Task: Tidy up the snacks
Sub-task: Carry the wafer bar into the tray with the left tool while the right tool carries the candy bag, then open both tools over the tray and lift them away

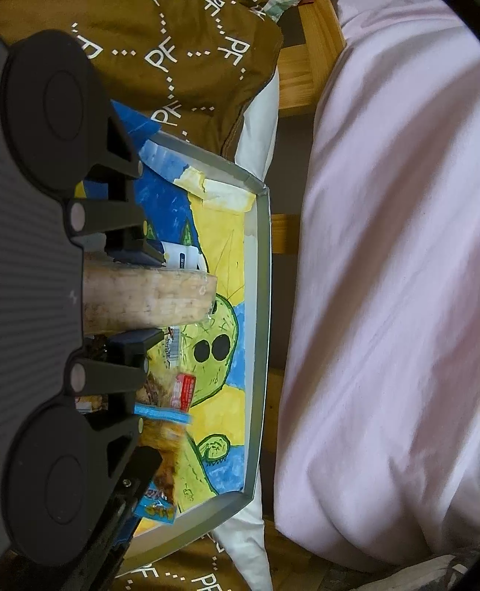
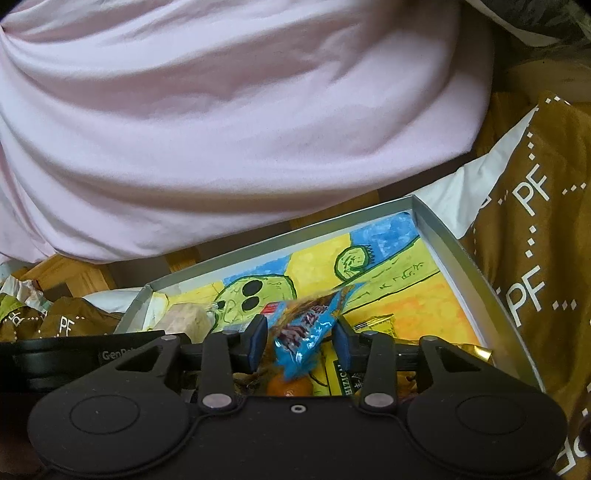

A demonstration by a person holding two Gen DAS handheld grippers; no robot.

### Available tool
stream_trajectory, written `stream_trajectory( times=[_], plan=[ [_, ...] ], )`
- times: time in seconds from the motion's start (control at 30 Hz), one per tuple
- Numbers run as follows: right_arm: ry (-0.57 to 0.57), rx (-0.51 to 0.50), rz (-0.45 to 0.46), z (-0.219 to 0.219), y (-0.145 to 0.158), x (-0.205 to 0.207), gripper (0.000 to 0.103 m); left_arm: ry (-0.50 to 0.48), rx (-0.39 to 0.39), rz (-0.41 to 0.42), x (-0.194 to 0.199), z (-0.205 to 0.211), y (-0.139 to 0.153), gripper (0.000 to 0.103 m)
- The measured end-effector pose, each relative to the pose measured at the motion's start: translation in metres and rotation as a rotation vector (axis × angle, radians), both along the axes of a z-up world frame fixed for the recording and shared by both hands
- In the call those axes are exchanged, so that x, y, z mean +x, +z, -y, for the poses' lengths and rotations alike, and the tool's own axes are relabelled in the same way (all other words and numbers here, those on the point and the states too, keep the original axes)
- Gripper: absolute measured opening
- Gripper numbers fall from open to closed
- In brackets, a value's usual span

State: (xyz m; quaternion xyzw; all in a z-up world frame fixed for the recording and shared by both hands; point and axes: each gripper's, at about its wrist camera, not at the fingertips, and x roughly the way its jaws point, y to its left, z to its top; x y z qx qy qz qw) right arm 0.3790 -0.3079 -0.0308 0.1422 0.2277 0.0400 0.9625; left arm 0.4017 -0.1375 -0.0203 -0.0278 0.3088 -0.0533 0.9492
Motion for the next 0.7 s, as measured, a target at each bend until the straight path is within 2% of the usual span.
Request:
stream_trajectory(
  times=[0.07, 0.17, 0.23, 0.33, 0.57, 0.63, 0.7],
  plan=[
    [-0.002, 0.0, 0.001, 0.0, 0.0, 0.0, 0.046, -0.003, -0.01, -0.002, 0.0, -0.001, 0.0, 0.047],
    [-0.011, -0.012, 0.003, -0.001, 0.001, -0.001, 0.06, 0.002, -0.025, 0.004, 0.0, -0.004, 0.002, 0.061],
    [-0.019, -0.029, 0.02, -0.002, 0.004, -0.002, 0.074, 0.013, -0.042, 0.011, -0.001, -0.007, 0.004, 0.074],
    [-0.027, -0.051, 0.035, -0.004, 0.008, -0.005, 0.085, 0.042, -0.078, 0.023, -0.003, -0.014, 0.007, 0.08],
    [-0.02, -0.056, 0.035, -0.002, 0.012, -0.006, 0.097, 0.081, -0.074, 0.043, -0.009, -0.023, 0.013, 0.09],
    [-0.022, -0.059, 0.032, -0.002, 0.015, -0.007, 0.102, 0.091, -0.075, 0.051, -0.012, -0.027, 0.017, 0.096],
    [-0.024, -0.07, 0.029, -0.002, 0.018, -0.008, 0.102, 0.099, -0.078, 0.061, -0.015, -0.03, 0.022, 0.099]
  ],
)
